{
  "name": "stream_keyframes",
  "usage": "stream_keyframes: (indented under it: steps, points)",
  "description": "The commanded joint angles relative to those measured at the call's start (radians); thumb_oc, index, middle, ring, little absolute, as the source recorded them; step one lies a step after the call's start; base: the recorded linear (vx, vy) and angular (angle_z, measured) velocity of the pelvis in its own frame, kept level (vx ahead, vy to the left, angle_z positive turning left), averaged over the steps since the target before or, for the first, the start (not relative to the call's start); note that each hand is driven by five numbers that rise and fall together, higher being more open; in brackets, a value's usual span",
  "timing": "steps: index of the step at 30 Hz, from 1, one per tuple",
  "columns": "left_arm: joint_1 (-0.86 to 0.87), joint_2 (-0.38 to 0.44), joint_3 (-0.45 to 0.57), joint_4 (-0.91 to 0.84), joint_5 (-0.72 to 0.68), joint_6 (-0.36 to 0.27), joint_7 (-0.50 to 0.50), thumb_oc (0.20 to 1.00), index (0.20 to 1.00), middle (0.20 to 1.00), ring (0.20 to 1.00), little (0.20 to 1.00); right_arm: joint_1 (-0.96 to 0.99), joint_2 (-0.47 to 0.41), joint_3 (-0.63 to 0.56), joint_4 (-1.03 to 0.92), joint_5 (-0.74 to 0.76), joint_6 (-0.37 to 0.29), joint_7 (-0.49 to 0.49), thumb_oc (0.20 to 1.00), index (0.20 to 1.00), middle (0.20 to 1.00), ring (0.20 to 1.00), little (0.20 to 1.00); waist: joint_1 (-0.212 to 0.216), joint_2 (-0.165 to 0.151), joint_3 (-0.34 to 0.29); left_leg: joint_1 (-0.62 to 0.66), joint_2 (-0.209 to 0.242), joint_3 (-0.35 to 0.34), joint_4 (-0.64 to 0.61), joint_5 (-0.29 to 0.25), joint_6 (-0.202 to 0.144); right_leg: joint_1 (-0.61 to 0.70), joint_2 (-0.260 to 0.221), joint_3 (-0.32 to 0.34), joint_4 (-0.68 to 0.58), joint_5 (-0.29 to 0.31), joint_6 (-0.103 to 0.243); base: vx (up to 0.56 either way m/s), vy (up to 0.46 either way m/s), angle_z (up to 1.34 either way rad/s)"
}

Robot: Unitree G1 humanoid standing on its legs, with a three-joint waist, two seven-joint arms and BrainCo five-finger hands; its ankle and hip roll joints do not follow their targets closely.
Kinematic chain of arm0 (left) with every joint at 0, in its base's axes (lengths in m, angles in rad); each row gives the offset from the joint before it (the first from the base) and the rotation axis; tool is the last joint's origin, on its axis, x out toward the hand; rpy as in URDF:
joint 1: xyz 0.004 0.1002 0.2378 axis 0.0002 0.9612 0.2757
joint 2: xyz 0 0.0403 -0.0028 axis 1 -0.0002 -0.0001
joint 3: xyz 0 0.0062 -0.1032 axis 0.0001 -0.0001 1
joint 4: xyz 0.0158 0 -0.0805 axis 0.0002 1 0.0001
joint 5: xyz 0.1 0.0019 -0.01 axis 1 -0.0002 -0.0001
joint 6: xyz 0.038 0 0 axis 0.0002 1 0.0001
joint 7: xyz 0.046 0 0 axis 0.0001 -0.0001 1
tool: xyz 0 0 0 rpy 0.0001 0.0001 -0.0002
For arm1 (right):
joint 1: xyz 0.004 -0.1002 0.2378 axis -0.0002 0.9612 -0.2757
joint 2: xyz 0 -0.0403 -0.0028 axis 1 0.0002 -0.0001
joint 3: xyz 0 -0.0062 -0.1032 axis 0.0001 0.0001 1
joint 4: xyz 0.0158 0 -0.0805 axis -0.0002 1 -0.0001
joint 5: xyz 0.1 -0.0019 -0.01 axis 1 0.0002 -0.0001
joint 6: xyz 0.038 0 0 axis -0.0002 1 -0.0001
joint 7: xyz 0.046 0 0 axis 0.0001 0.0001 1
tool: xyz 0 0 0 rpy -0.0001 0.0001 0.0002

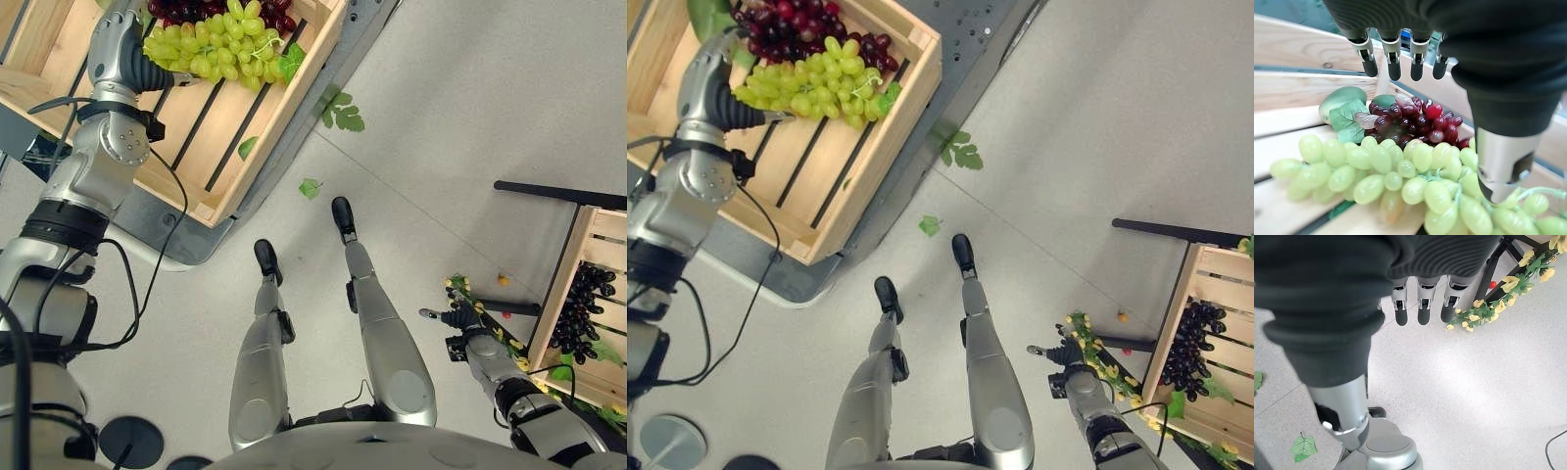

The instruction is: Pick up the fruits from the basket on one side to the basket on the other side

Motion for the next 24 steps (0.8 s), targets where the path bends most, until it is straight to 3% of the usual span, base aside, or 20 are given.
stream_keyframes:
  steps: [1, 13, 24]
  points:
    - [-0.124, 0.065, -0.036, 0.054, 0.100, 0.014, 0.031, 1.000, 1.000, 1.000, 1.000, 1.000, 0.080, -0.054, -0.012, 0.005, -0.004, -0.014, -0.004, 1.000, 1.000, 1.000, 1.000, 1.000, 0.001, 0.016, -0.030, -0.025, -0.047, -0.013, 0.000, -0.015, 0.014, 0.037, -0.021, -0.049, 0.004, -0.097, 0.100, 0.00, 0.000, 0.00]
    - [-0.202, 0.035, -0.123, 0.148, 0.144, 0.035, 0.014, 1.000, 1.000, 1.000, 1.000, 1.000, 0.079, -0.054, 0.010, 0.011, -0.006, -0.009, -0.010, 1.000, 1.000, 1.000, 1.000, 1.000, -0.005, 0.026, -0.023, -0.020, -0.051, 0.000, 0.000, -0.019, 0.019, 0.035, -0.022, -0.040, 0.004, -0.096, 0.103, 0.00, 0.001, -0.01]
    - [-0.286, -0.084, -0.151, 0.349, 0.039, 0.034, -0.014, 1.000, 1.000, 1.000, 1.000, 1.000, 0.070, -0.048, 0.025, 0.028, 0.016, -0.003, -0.018, 1.000, 1.000, 1.000, 1.000, 1.000, -0.019, 0.018, -0.017, -0.032, -0.047, 0.000, 0.000, -0.014, 0.021, 0.018, -0.023, -0.039, 0.004, -0.090, 0.103, 0.00, 0.000, 0.00]
